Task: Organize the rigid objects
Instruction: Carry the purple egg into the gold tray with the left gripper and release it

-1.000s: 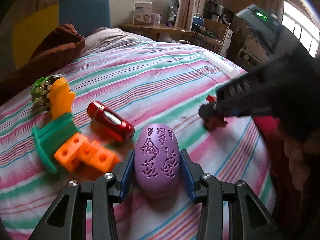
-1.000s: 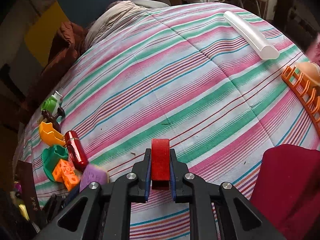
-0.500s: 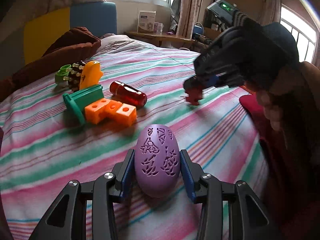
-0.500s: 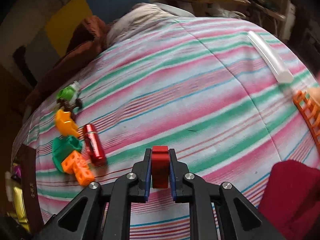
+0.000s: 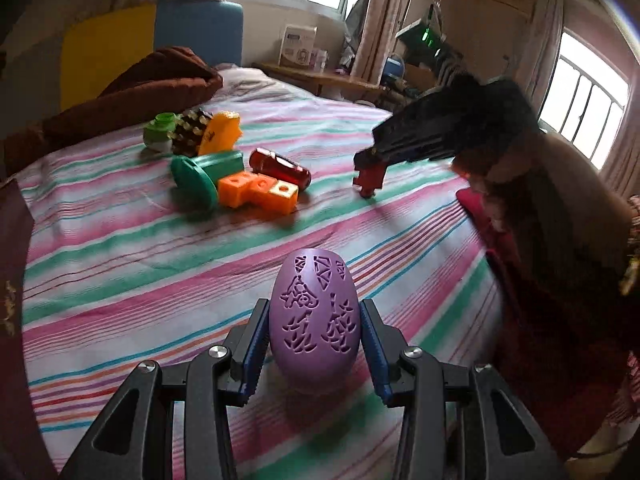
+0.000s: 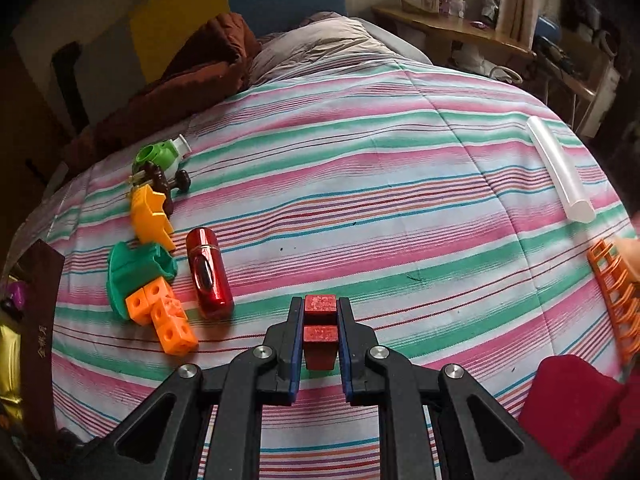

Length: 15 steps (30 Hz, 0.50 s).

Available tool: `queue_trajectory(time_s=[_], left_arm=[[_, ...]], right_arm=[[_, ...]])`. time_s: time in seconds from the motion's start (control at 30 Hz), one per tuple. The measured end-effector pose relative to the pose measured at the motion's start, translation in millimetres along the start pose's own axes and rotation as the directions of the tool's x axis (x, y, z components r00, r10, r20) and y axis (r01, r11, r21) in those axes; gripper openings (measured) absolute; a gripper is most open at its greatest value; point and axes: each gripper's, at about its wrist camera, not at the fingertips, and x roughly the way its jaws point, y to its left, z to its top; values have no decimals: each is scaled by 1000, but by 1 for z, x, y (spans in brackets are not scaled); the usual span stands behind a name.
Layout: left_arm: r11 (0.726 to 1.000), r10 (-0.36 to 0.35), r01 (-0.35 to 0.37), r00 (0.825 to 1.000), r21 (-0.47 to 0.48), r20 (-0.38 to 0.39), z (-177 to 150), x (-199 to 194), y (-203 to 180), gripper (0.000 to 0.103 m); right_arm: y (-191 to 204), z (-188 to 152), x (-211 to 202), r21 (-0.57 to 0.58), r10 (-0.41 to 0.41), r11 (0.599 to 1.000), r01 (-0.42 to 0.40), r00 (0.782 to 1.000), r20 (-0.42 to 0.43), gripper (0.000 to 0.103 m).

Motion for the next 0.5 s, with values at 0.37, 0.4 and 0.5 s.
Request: queue_trajectory(time_s=[0.37, 0.4, 0.5], left_arm=[[999, 13, -7, 991, -47, 132, 11, -62, 13, 44], [998, 23, -15, 990, -59, 140, 11, -67, 17, 44], [995, 51, -35, 986, -98, 156, 10, -82, 33, 44]], right_arm=[[7, -1, -1, -42, -18, 999, 19, 1000, 12, 15], [7, -2, -1, -42, -18, 999, 19, 1000, 12, 15], [7, -2, -1, -43, -19, 999, 20, 1000, 12, 15]])
